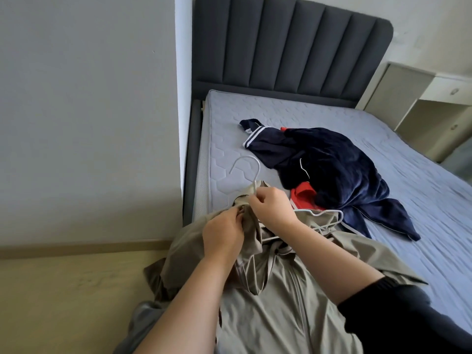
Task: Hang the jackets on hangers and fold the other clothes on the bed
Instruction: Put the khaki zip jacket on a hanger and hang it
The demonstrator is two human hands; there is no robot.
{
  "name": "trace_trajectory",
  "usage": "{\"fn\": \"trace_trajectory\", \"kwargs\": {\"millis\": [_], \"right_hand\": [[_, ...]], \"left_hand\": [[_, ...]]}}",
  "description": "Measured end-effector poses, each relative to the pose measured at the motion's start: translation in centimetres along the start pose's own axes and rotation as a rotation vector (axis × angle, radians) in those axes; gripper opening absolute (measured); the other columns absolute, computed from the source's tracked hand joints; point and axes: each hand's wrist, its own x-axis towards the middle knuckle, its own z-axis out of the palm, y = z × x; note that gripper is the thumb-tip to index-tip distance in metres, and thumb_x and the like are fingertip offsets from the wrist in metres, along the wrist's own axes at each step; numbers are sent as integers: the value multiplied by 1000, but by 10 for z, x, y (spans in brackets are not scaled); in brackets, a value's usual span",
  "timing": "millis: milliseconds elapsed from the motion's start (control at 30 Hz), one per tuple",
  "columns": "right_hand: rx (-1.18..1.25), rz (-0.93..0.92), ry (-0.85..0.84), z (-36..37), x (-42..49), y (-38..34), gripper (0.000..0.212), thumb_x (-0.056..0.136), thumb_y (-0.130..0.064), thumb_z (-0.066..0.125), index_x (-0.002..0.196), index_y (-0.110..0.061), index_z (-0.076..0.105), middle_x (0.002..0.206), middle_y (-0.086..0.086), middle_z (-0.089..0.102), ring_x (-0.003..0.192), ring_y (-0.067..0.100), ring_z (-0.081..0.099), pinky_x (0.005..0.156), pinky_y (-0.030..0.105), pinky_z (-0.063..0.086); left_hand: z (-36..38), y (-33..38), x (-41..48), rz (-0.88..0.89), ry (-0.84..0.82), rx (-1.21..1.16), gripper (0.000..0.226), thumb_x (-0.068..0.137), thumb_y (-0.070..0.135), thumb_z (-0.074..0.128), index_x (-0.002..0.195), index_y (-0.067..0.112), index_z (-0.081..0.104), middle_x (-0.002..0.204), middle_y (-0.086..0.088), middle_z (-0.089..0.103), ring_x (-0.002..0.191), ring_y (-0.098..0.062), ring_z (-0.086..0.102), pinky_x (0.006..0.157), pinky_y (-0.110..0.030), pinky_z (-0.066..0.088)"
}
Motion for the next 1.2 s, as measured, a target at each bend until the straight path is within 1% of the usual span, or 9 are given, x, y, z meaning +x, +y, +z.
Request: {"fn": "trace_trajectory", "kwargs": {"millis": [133,267,467,567,633,733,933,1100,1200], "right_hand": [[-10,-69,235,7,3,30,21,87,-20,48,81,-7,63,84,3,57,88,15,42,76,25,31],[81,303,559,-9,2,82,22,88,-18,47,103,-10,62,104,1,50,102,19,43,88,28,32],[101,789,8,19,-7,125,62,77,-45,65,125,-9,49,119,9,56,107,27,57,80,28,43],[172,916,-144,31,-6,123,37,76,-35,73,88,-4,56,75,11,60,64,25,59,58,29,45],[270,976,-108,27,-1,129,19,79,-13,71,73,-5,54,63,10,52,53,22,51,54,31,46],[392,945,102,3,12,141,14,85,-11,63,98,-5,65,76,4,57,69,20,58,61,28,48],[-140,795,258,-70,27,145,34,92,-22,57,124,-12,56,121,4,63,114,24,60,88,29,46],[874,864,499,-87,44,160,17,92,-8,45,105,-12,55,85,1,53,97,24,59,54,19,51],[976,965,547,-90,36,152,21,71,-15,60,91,-11,55,77,4,54,70,21,54,63,26,47]], "left_hand": [[1,-6,6,-223,22,47,27,100,22,38,106,12,62,101,-10,67,95,-32,59,69,-31,34],[-2,-15,14,-398,112,-82,23,98,15,42,94,3,60,98,-19,65,92,-38,56,67,-32,31],[6,-14,10,-351,99,-117,21,97,13,44,88,1,59,92,-20,64,86,-38,54,64,-32,29],[5,-13,8,-277,96,-130,18,94,7,46,83,1,58,86,-22,63,74,-32,47,61,-33,25],[5,-17,8,-245,93,-159,17,92,4,46,81,1,58,84,-22,63,73,-32,47,61,-33,27],[5,-20,7,-222,70,-156,17,92,3,45,86,1,61,87,-21,64,81,-39,54,64,-33,32],[9,-16,4,-190,-44,-101,23,95,8,44,103,2,65,102,-19,67,95,-37,57,69,-32,32],[11,-16,-2,-76,-185,-92,20,92,13,50,94,6,68,94,-15,70,91,-37,59,68,-34,39],[12,-17,-6,-54,-253,-30,21,95,19,48,92,10,67,93,-11,69,90,-34,59,64,-30,35]]}}
